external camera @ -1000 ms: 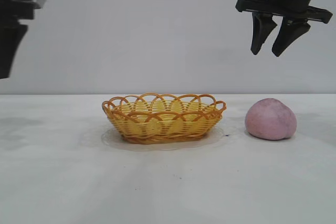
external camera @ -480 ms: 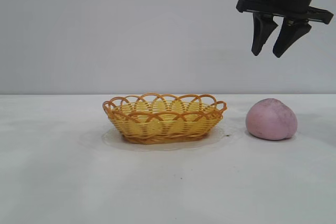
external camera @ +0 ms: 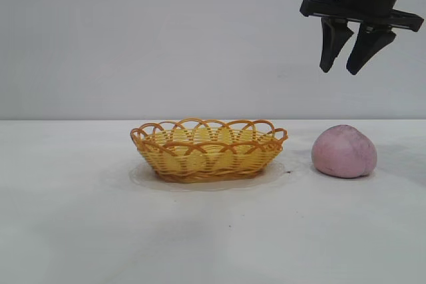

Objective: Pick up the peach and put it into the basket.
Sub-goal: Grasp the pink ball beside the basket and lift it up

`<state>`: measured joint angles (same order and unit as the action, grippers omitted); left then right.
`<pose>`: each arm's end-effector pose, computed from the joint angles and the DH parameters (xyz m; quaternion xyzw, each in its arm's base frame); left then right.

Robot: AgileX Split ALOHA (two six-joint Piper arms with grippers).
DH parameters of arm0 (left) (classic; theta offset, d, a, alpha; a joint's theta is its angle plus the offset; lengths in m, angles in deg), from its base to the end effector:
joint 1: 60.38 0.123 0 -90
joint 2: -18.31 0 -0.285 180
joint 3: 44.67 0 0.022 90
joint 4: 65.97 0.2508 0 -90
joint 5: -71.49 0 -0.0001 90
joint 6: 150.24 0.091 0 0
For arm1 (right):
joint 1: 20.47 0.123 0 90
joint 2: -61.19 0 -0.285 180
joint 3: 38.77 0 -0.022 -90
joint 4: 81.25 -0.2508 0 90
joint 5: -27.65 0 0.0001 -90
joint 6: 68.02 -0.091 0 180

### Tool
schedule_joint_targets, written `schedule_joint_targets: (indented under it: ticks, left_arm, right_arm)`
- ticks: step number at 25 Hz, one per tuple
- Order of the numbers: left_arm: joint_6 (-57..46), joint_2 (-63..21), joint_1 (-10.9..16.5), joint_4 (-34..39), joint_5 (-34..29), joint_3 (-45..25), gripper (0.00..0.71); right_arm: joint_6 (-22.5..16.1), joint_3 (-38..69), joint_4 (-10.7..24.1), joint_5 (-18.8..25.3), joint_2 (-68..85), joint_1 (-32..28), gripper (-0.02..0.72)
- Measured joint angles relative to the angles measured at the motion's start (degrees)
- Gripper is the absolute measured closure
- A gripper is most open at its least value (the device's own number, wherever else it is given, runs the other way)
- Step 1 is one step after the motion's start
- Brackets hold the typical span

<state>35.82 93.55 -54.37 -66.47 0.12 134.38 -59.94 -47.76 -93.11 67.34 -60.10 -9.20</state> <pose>0.2133 0.0217 0.4030 0.0002 0.9602 0.0250 0.2782 0.4209 0.0961 0.2125 -0.1019 0.9616 0.0899 0.2383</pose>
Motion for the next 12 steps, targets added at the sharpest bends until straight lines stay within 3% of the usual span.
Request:
schedule_joint_targets:
  ticks: [4, 12]
  left_arm:
    - [0.00, -10.43, 0.00, -2.15, -0.21, -4.81, 0.187]
    - [-0.97, -32.73, 0.00, -3.37, -0.63, -24.28, 0.187]
  right_arm:
    - [0.00, 0.00, 0.00, 0.00, 0.00, 0.00, 0.412]
    - [0.00, 0.00, 0.00, 0.00, 0.00, 0.00, 0.412]
